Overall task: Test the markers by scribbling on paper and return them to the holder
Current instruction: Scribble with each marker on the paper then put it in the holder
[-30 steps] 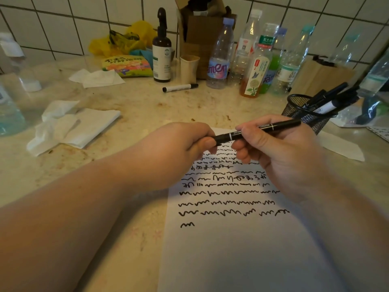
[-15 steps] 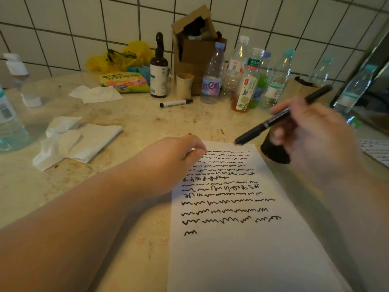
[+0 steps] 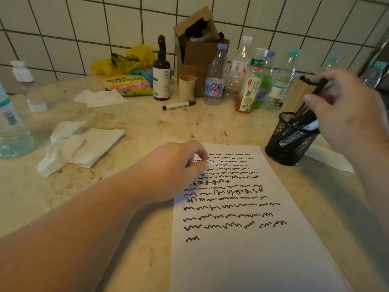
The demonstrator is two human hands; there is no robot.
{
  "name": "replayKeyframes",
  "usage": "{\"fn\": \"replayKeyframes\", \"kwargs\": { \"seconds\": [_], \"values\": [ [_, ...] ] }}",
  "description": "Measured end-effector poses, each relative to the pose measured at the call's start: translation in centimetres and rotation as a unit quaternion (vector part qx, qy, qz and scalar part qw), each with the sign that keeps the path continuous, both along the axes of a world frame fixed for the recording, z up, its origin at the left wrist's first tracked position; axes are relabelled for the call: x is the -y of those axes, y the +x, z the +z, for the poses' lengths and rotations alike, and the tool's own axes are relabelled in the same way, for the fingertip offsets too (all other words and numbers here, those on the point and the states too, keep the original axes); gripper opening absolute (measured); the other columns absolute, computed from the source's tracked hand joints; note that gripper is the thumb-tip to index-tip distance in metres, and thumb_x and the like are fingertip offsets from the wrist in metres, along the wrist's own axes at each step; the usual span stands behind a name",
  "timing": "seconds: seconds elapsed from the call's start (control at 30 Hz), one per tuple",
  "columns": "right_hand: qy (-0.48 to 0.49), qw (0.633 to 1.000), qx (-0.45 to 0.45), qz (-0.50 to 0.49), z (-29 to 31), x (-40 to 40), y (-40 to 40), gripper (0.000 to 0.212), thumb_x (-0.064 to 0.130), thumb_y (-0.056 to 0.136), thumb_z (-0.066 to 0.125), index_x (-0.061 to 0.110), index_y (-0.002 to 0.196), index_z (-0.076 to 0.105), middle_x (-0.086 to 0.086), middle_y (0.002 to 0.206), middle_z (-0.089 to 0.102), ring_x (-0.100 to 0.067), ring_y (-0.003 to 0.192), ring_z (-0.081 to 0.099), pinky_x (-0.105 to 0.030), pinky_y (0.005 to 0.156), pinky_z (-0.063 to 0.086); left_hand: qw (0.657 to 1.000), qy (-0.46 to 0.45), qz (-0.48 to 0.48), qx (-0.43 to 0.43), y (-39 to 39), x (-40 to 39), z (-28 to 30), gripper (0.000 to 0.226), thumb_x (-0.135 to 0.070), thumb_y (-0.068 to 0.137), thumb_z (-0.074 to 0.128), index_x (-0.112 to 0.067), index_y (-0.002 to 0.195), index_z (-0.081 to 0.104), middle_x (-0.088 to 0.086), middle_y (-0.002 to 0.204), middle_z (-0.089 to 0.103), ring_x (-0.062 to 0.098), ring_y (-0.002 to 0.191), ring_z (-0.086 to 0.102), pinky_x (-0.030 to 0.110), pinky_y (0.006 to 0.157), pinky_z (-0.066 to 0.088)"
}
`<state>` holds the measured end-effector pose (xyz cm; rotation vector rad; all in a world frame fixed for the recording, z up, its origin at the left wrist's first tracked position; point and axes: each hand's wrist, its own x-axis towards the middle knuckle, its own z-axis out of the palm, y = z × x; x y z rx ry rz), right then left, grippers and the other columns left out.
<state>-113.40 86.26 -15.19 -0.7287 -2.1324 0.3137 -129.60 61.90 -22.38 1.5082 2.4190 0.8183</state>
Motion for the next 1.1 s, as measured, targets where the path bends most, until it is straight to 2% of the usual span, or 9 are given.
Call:
{"fn": "replayKeyframes", "kwargs": {
  "seconds": [0.23, 0.37, 0.43, 0.5, 0.57, 0.67, 0.83, 1.0, 1.1],
  "values": [
    [0.038, 0.996, 0.06, -0.05, 0.6, -0.7, -0.9, 0.03, 0.032, 0.096, 0.059, 0.022, 0.123, 0.068, -0.01, 0.11, 0.073, -0.027, 0.099, 0.063, -0.03, 0.08, 0.042, 1.0, -0.009, -0.004, 0.007, 0.0, -0.2, -0.2, 0.014, -0.048, 0.092, 0.048, -0.043, 0.103, 0.054, -0.009, 0.063, 0.059, 0.003, 0.051, 0.05, 0.019, 0.05, 0.036],
    [0.024, 0.982, 0.163, -0.094, 1.2, -1.3, -2.1, 0.026, 0.037, 0.094, 0.057, 0.022, 0.105, 0.075, -0.01, 0.103, 0.072, -0.034, 0.097, 0.061, -0.042, 0.085, 0.049, 1.0, -0.019, -0.003, 0.002, 0.1, -0.3, -0.2, 0.013, -0.05, 0.092, 0.048, -0.043, 0.1, 0.056, -0.012, 0.065, 0.062, 0.004, 0.051, 0.054, 0.02, 0.047, 0.042],
    [0.082, 0.962, 0.223, -0.138, 1.6, -1.0, -2.8, 0.034, 0.042, 0.094, 0.05, 0.021, 0.102, 0.075, -0.016, 0.1, 0.07, -0.041, 0.096, 0.059, -0.052, 0.089, 0.048, 1.0, -0.022, -0.005, -0.001, 0.2, -0.4, -0.2, 0.014, -0.049, 0.092, 0.047, -0.042, 0.1, 0.056, -0.013, 0.068, 0.065, 0.007, 0.053, 0.057, 0.022, 0.048, 0.047],
    [0.156, 0.967, 0.154, -0.132, 2.0, 0.0, -3.8, 0.037, 0.038, 0.094, 0.048, 0.014, 0.108, 0.073, -0.02, 0.107, 0.068, -0.044, 0.105, 0.056, -0.056, 0.094, 0.043, 1.0, -0.024, -0.005, -0.001, 0.1, -0.5, -0.2, 0.014, -0.047, 0.093, 0.047, -0.041, 0.1, 0.057, -0.014, 0.07, 0.065, 0.008, 0.053, 0.059, 0.023, 0.048, 0.048],
    [0.209, 0.973, 0.095, -0.038, 2.2, 2.2, -5.8, 0.031, 0.03, 0.095, 0.052, 0.011, 0.112, 0.071, -0.019, 0.113, 0.067, -0.041, 0.112, 0.053, -0.05, 0.097, 0.038, 0.999, -0.032, -0.005, -0.015, 0.0, -0.5, -0.3, 0.015, -0.046, 0.094, 0.046, -0.04, 0.1, 0.059, -0.015, 0.073, 0.065, 0.005, 0.055, 0.059, 0.021, 0.051, 0.05],
    [0.151, 0.962, 0.186, 0.13, 1.4, 4.7, -11.8, 0.021, 0.024, 0.099, 0.055, 0.018, 0.111, 0.071, -0.006, 0.112, 0.066, -0.026, 0.11, 0.053, -0.038, 0.09, 0.039, 0.997, -0.058, -0.019, -0.055, -0.2, -0.5, -0.4, 0.021, -0.044, 0.095, 0.042, -0.035, 0.097, 0.06, -0.011, 0.078, 0.066, 0.004, 0.063, 0.059, 0.03, 0.063, 0.056],
    [-0.012, 0.89, 0.419, 0.181, -2.1, 4.9, -22.3, 0.039, 0.016, 0.099, 0.055, 0.026, 0.137, 0.057, -0.003, 0.134, 0.058, -0.022, 0.118, 0.055, -0.029, 0.086, 0.042, 0.992, -0.072, -0.031, -0.104, -0.6, -0.3, -0.6, 0.023, -0.045, 0.096, 0.037, -0.033, 0.096, 0.057, -0.01, 0.081, 0.063, 0.007, 0.07, 0.056, 0.033, 0.067, 0.053],
    [-0.025, 0.884, 0.43, 0.184, -4.3, 3.7, -27.3, 0.052, 0.016, 0.1, 0.051, 0.03, 0.148, 0.04, -0.006, 0.142, 0.052, -0.026, 0.12, 0.054, -0.034, 0.087, 0.043, 0.99, -0.076, -0.028, -0.112, -0.8, -0.5, -0.7, 0.026, -0.042, 0.097, 0.034, -0.031, 0.095, 0.056, -0.008, 0.081, 0.062, 0.011, 0.07, 0.056, 0.035, 0.066, 0.054],
    [-0.007, 0.885, 0.436, 0.162, -5.2, 3.3, -28.9, 0.052, 0.015, 0.099, 0.051, 0.03, 0.148, 0.041, -0.009, 0.146, 0.046, -0.03, 0.126, 0.051, -0.042, 0.097, 0.046, 0.99, -0.071, -0.031, -0.119, -0.7, -0.7, -0.8, 0.028, -0.041, 0.097, 0.032, -0.029, 0.094, 0.056, -0.006, 0.082, 0.063, 0.015, 0.071, 0.058, 0.036, 0.066, 0.054]
  ]
}}
